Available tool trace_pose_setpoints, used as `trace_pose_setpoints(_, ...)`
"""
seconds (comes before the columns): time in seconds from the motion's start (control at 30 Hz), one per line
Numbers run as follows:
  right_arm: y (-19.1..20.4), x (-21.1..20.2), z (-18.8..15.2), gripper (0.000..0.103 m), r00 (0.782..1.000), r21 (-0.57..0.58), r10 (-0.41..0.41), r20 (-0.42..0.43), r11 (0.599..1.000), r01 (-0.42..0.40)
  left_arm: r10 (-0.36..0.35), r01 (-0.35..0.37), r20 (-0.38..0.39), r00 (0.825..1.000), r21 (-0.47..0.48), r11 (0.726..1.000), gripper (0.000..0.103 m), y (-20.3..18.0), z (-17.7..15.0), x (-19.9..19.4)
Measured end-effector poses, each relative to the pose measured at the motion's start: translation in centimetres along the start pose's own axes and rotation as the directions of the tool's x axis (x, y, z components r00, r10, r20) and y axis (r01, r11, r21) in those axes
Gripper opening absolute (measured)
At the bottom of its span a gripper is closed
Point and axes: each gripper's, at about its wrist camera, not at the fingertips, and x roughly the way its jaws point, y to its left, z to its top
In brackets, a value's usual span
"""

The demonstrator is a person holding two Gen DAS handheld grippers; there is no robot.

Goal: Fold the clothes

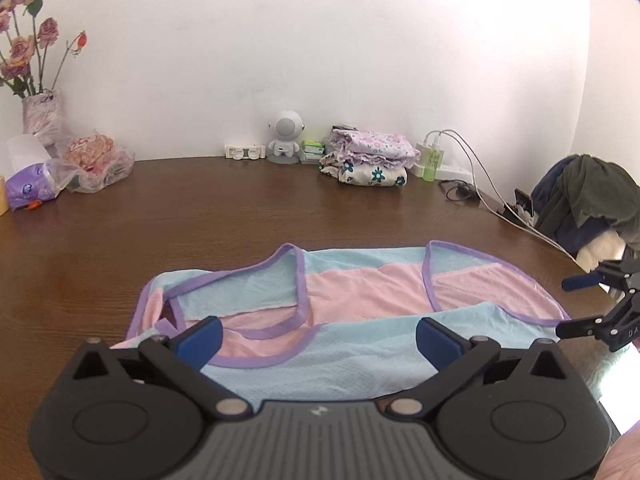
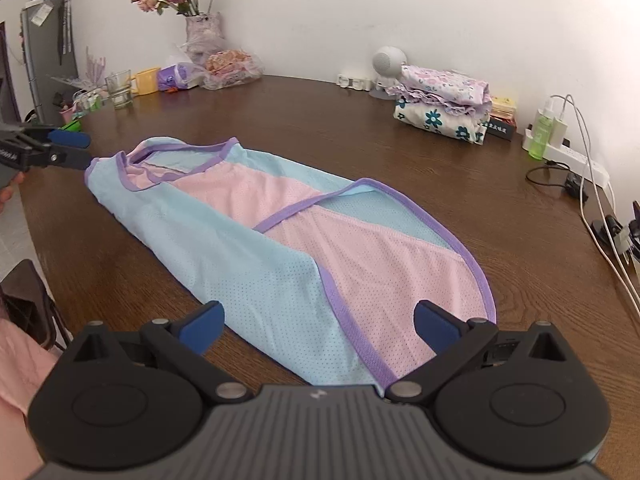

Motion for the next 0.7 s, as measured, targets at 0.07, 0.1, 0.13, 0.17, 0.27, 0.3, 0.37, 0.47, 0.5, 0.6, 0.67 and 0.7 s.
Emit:
trace_pose_setpoints(0.07,0.5,-0.1,-0.1,0.103,0.999,0.077,-0.047,0.022,0.996,0.045,0.046,-0.045,0.02,0.999,-0.061,0.997,0.103,-0.7,-0.6,-0.2)
trace_pose_setpoints(0.1,0.7,-0.2,-0.2,0.103,0.996,0.137,-0.081,0.036,0.988,0.076,0.065,-0.062,0.022,0.998,-0.106,0.992,0.103,-0.8,-1.0,-0.2)
trace_pose_setpoints(0.13,0.9,-0.2,-0.3,0.103,0.992,0.194,-0.115,0.049,0.976,0.104,0.071,-0.069,0.007,0.997,-0.113,0.991,0.103,-1.0,-1.2,0.0)
trace_pose_setpoints(0.17,1.1,-0.3,-0.4,0.103,0.987,0.24,-0.151,0.058,0.962,0.133,0.075,-0.076,-0.009,0.997,-0.116,0.99,0.103,-1.2,-1.4,0.2)
trace_pose_setpoints(0.27,2.4,0.0,-0.7,0.103,0.968,0.298,-0.246,0.056,0.929,0.22,0.088,-0.095,-0.056,0.995,-0.126,0.987,0.103,-1.8,-2.0,0.9)
trace_pose_setpoints(0.3,2.9,0.2,-0.7,0.103,0.967,0.267,-0.253,0.035,0.934,0.235,0.092,-0.101,-0.072,0.993,-0.129,0.986,0.103,-2.0,-2.2,1.1)
trace_pose_setpoints(0.37,3.9,0.6,-0.6,0.103,0.968,0.196,-0.249,-0.013,0.949,0.247,0.091,-0.103,-0.095,0.991,-0.129,0.986,0.103,-2.5,-2.7,1.3)
trace_pose_setpoints(0.47,4.9,0.4,-0.9,0.103,0.966,0.19,-0.256,-0.043,0.947,0.259,0.058,-0.071,-0.086,0.995,-0.15,0.986,0.103,-2.9,-3.6,0.5)
trace_pose_setpoints(0.5,4.8,0.2,-0.9,0.103,0.967,0.2,-0.253,-0.04,0.946,0.256,0.053,-0.064,-0.079,0.996,-0.156,0.986,0.103,-3.0,-3.9,0.2)
trace_pose_setpoints(0.6,4.5,-0.4,-1.1,0.103,0.969,0.23,-0.246,-0.031,0.942,0.246,0.078,-0.09,-0.074,0.994,-0.165,0.982,0.103,-3.0,-4.7,-0.7)
trace_pose_setpoints(0.67,4.3,-0.8,-1.3,0.103,0.97,0.25,-0.241,-0.024,0.938,0.239,0.09,-0.102,-0.074,0.993,-0.182,0.978,0.103,-2.8,-5.2,-1.1)
trace_pose_setpoints(0.7,4.2,-1.0,-1.3,0.103,0.971,0.26,-0.239,-0.021,0.936,0.236,0.093,-0.105,-0.07,0.993,-0.185,0.977,0.103,-2.6,-5.2,-1.2)
